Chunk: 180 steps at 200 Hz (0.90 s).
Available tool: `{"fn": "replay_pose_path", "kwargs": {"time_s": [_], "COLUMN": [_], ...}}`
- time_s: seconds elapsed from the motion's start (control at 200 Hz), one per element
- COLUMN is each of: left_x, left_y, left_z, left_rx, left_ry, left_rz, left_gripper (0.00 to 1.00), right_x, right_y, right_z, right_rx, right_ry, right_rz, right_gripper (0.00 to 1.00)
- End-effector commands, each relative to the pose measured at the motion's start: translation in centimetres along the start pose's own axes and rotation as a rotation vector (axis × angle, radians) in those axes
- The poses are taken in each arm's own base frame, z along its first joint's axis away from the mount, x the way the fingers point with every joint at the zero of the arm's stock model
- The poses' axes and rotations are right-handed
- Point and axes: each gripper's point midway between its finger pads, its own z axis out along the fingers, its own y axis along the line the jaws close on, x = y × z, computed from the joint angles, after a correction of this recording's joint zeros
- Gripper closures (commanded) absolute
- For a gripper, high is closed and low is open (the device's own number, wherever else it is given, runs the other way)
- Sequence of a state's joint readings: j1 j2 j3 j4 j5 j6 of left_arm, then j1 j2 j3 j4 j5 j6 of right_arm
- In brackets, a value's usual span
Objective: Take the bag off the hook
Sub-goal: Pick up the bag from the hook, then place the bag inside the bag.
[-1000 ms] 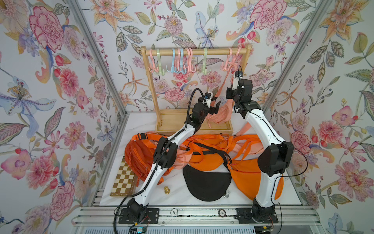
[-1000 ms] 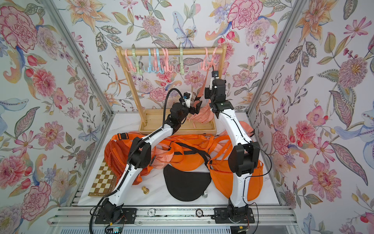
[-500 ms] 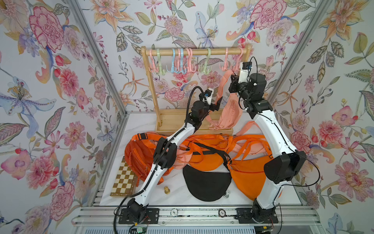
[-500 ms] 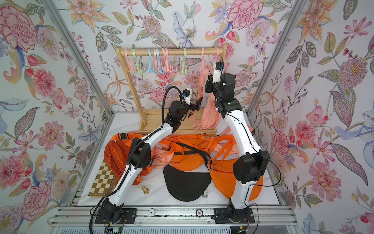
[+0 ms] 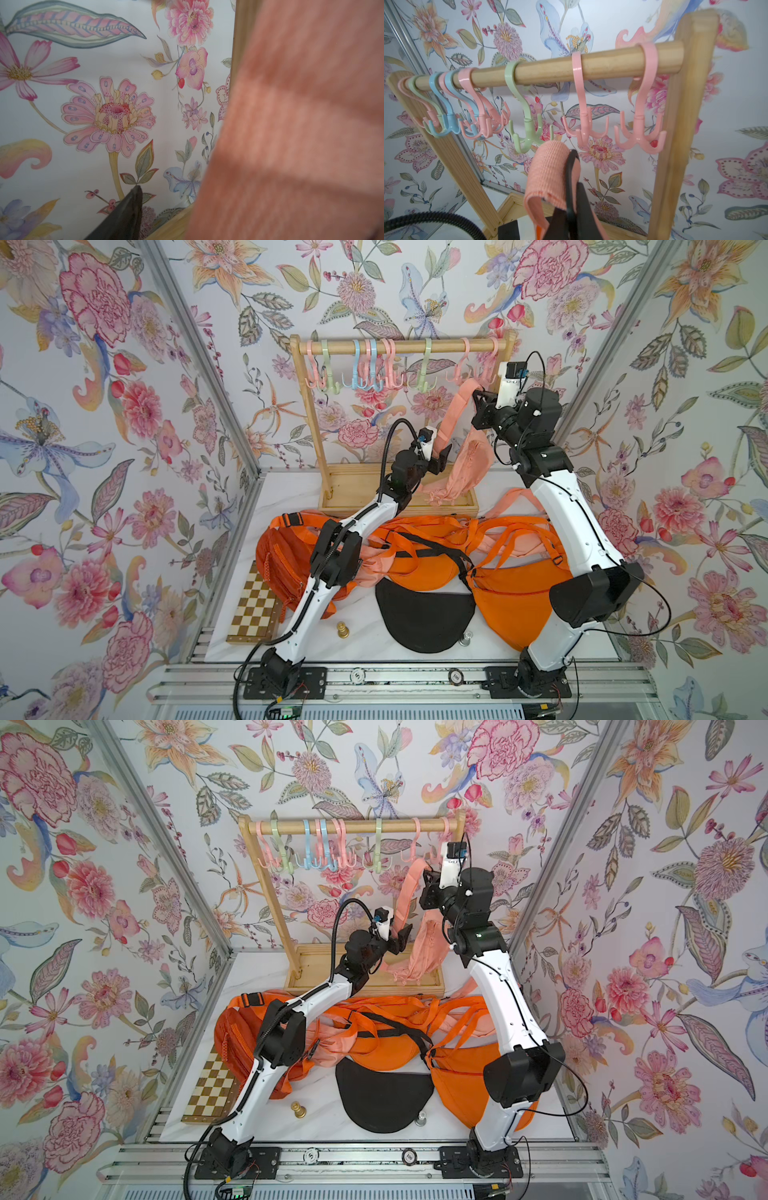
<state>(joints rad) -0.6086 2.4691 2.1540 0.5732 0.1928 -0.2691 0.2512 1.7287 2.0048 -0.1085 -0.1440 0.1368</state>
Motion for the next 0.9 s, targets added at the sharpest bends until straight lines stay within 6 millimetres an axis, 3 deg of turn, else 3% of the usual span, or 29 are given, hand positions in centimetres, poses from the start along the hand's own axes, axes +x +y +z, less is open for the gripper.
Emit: {"fn": "replay_pose_path", "kwargs": {"time_s": [0.0,0.03,0.155,0.495,0.631,0.651,0.666,0.716,0.821,0.896], "left_x": [-11.9,-12.7,-16.2,-23.5,-23.9,-23.2,-24.3,-24.4,-24.7,-25.1], "left_y": [-2.2,-2.5,-4.3,-9.2,-11.4,-11.6,-11.9,-13.0,-14.5,-14.1], "left_z": [-3.2,-3.9,-7.2,-16.0,-18.6,-18.5,-19.5,-20.4,-22.0,-23.0], "left_rx": [0.095,0.109,0.176,0.282,0.242,0.228,0.223,0.203,0.178,0.145], "left_ry": [-0.197,-0.205,-0.251,-0.293,-0.218,-0.195,-0.208,-0.191,-0.169,-0.153], "left_rz": [-0.052,-0.071,-0.137,-0.239,-0.181,-0.169,-0.161,-0.126,-0.067,-0.072], "left_gripper": [0.66,0.76,1.0,1.0,1.0,1.0,1.0,1.0,1.0,1.0], "right_x": [-5.2,-5.4,-5.5,-3.8,-3.3,-3.2,-3.1,-2.8,-1.6,-0.2], "right_y": [0.2,0.2,0.5,0.6,0.1,0.2,0.1,0.3,0.8,1.4], "right_z": [-4.2,-4.8,-7.4,-16.7,-20.5,-21.0,-21.3,-22.3,-23.2,-23.4], "right_rx": [0.048,0.057,0.085,0.166,0.22,0.222,0.223,0.219,0.195,0.156], "right_ry": [-0.104,-0.1,-0.089,-0.048,-0.035,-0.034,-0.035,-0.035,0.007,0.06], "right_rz": [-0.012,-0.016,-0.024,0.006,0.022,0.025,0.027,0.036,0.059,0.075], "right_gripper": [1.0,1.0,1.0,1.0,1.0,1.0,1.0,1.0,1.0,1.0]}}
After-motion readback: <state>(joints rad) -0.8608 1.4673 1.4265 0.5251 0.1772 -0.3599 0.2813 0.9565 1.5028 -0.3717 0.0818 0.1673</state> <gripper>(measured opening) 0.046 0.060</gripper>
